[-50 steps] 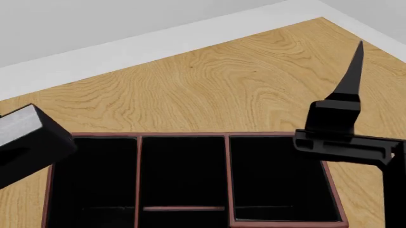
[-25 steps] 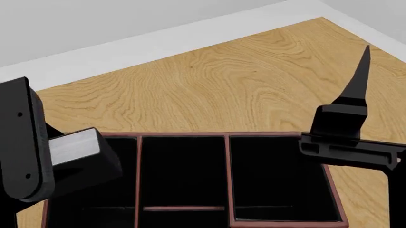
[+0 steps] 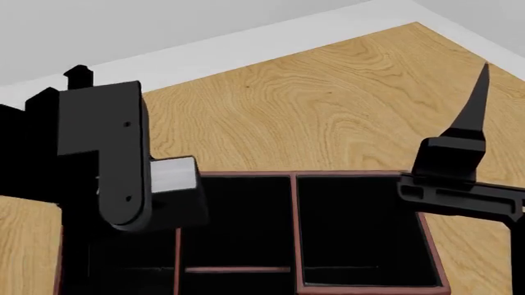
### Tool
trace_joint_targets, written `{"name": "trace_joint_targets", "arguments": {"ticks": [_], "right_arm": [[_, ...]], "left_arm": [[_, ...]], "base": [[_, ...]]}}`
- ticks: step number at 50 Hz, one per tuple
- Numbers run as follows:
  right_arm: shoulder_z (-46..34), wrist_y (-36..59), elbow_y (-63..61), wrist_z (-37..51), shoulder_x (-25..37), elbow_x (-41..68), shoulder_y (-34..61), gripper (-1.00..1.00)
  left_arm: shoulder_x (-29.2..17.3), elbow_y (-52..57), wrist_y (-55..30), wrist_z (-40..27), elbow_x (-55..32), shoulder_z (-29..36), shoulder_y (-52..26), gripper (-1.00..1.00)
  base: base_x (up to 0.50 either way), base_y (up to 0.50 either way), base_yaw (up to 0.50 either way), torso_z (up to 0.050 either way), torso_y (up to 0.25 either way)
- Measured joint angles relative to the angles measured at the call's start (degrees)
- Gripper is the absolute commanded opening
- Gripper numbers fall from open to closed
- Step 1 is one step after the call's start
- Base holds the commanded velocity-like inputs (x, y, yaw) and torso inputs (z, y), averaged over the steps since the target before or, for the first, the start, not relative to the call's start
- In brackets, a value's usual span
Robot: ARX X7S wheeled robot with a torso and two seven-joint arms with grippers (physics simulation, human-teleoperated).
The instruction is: Pick up the book and place it in the back compartment of the caddy.
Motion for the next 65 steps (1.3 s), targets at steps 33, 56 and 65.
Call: {"name": "trace_joint_targets", "arguments": {"ticks": [33,56,65], "right_arm": [[2.1,-3.5,2.4,-5.4,-1.3,-7.3,-8.1,1.0],[3.1,-4.8,2.5,-6.0,-1.2,-7.7,-9.9,1.0],[3.5,-5.2,2.5,-6.2,-1.1,-7.8,-10.5,1.0]], "left_arm": [[10.2,-8.7,8.4,5.1,4.3,7.1,-1.7,-1.0],[13.4,-9.9,7.4,4.9,1.4,4.5,-1.0,-1.0],[14.1,-10.6,7.1,4.7,1.6,5.4,-0.5,-1.0]], "base": [[0.0,0.0,0.0,0.0,0.002],[0.0,0.0,0.0,0.0,0.001],[0.0,0.0,0.0,0.001,0.001]]}}
